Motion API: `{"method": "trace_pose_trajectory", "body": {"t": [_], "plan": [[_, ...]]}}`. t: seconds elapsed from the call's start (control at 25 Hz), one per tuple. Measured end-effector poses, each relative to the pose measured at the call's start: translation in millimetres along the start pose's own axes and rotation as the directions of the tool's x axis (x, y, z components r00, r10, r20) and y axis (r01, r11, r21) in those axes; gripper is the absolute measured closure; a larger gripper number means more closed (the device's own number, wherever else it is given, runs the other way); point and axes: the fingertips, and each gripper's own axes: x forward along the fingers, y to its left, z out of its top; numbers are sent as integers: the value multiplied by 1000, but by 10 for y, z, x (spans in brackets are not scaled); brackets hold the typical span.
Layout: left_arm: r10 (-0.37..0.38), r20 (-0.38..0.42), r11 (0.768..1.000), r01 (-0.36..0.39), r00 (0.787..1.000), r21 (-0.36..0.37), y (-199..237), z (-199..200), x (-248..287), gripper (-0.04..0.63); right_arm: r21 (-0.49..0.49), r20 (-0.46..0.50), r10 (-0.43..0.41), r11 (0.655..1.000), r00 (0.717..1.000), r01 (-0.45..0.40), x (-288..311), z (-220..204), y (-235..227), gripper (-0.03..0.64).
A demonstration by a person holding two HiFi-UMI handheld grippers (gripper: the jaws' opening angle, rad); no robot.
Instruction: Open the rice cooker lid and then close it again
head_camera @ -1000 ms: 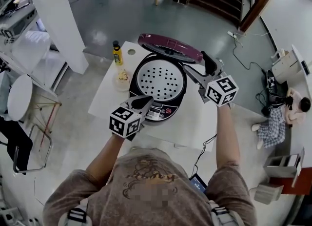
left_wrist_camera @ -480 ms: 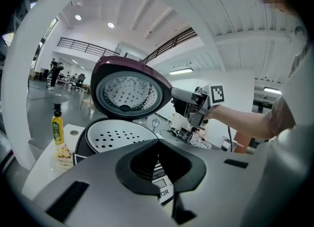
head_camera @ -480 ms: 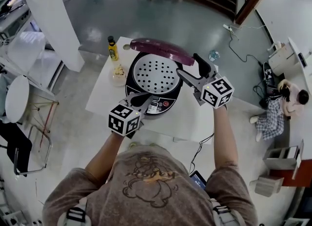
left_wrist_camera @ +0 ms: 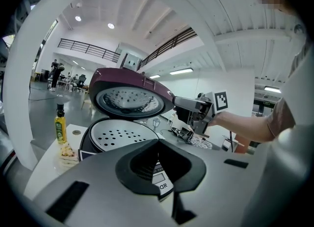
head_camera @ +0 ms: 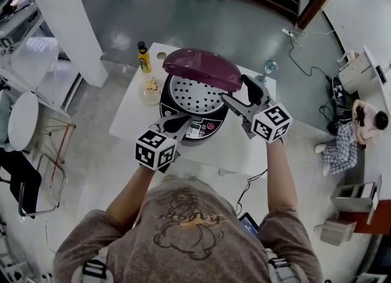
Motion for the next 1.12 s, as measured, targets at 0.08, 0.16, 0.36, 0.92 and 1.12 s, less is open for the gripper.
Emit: {"method": "trace_pose_trajectory", "body": {"t": [0.08,0.16,0.36,0.92,1.12], "plan": [[1,2,1000,-1,1000,1,-1,8,-4,574,8,-5,4,1000,1000,-4,-16,-46,36,218],[1,3,1000,-1,1000,3,-6,18,-3,574,14,-10,7,1000,1000,-7,-33,-90,69,219],[0,9,1000,0,1000,2,-7,52,-6,574,23,-38,21,1000,999,-20,-59,-210,148,221],[-6,92,1000,4,996,22,52,442,-30,574,79,-80,30,997,996,-24,-86,-536,307,227],[-6,108,998,0,994,57,84,611,40,574,92,-83,32,995,996,-24,-97,-595,331,229]]}}
